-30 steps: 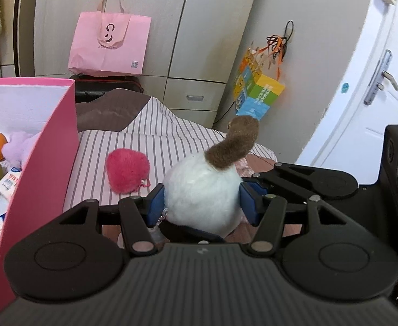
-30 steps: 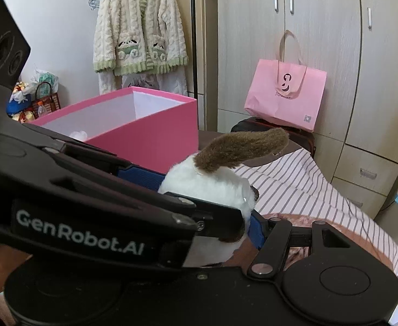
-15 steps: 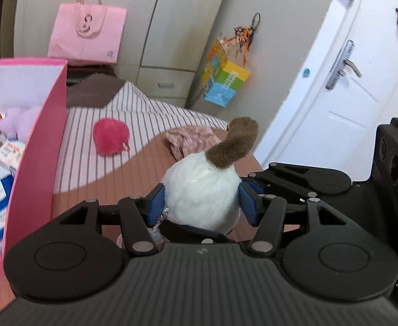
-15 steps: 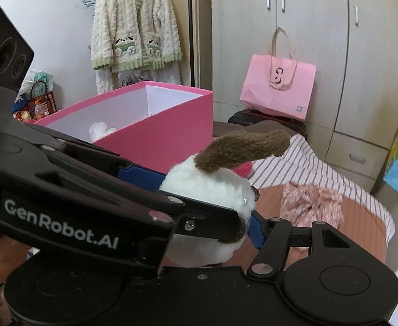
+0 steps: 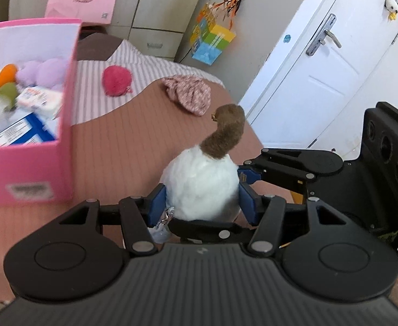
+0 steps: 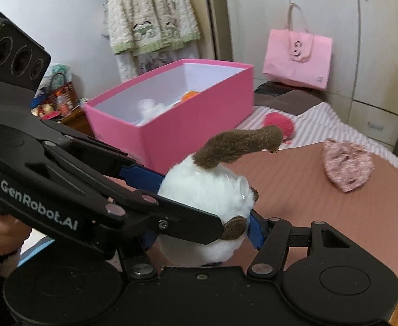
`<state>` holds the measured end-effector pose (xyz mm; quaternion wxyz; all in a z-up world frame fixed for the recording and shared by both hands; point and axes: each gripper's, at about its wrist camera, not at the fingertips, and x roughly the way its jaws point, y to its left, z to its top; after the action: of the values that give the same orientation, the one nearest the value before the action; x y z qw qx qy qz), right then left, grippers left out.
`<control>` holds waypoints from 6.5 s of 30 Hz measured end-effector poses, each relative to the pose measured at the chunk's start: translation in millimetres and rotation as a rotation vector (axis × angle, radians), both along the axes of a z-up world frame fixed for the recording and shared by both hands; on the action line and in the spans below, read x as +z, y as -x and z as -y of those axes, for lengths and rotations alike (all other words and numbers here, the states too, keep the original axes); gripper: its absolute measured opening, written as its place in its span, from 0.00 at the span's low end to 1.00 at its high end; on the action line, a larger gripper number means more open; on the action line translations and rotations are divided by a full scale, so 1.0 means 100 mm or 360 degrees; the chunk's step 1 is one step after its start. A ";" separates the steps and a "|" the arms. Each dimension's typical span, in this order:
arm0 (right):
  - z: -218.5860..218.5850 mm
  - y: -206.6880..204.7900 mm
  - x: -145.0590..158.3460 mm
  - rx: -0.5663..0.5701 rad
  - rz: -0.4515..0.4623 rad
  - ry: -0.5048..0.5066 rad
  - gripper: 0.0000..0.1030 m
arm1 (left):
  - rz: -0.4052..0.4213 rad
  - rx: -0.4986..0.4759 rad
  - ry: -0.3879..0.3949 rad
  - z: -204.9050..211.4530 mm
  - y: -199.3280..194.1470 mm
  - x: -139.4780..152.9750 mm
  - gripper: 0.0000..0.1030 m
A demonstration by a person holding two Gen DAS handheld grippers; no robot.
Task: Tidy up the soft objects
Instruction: 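Carry the white plush toy with the left gripper over the pink box, then open the left gripper to drop the plush toy into the box, then grasp the pink pompom with the left gripper while the right gripper grasps the floral cloth, then lift the pompom and floral cloth and carry both over the pink box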
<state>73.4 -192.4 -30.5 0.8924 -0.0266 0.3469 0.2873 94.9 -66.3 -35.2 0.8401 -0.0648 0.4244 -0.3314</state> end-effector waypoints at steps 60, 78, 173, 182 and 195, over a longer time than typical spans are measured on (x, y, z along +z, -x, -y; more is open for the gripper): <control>-1.50 -2.51 0.30 0.0041 0.0023 0.0222 0.71 | 0.0109 0.0619 -0.0026 -1.66 -2.16 0.11 0.47; -0.64 -1.32 0.81 -0.0007 0.0317 -0.0073 0.71 | 0.0617 0.0525 -0.0280 -1.69 -1.02 0.84 0.51; 1.25 -1.72 -0.66 -0.0258 0.0165 -0.0002 0.22 | 0.0319 0.0899 -0.0610 1.09 -2.03 -0.73 0.40; 1.23 -1.50 -0.59 -0.0345 0.0165 -0.0019 0.22 | 0.0350 0.0760 -0.0529 1.08 -1.67 -0.56 0.40; 1.14 -1.07 -0.55 -0.0486 0.0102 0.0024 0.22 | 0.0395 0.0415 -0.0458 0.94 -1.07 -0.38 0.40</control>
<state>179.9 -306.4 -85.1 0.9361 0.0107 0.3204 0.1446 201.8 -160.7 -72.8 0.9222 0.0428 0.3487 -0.1615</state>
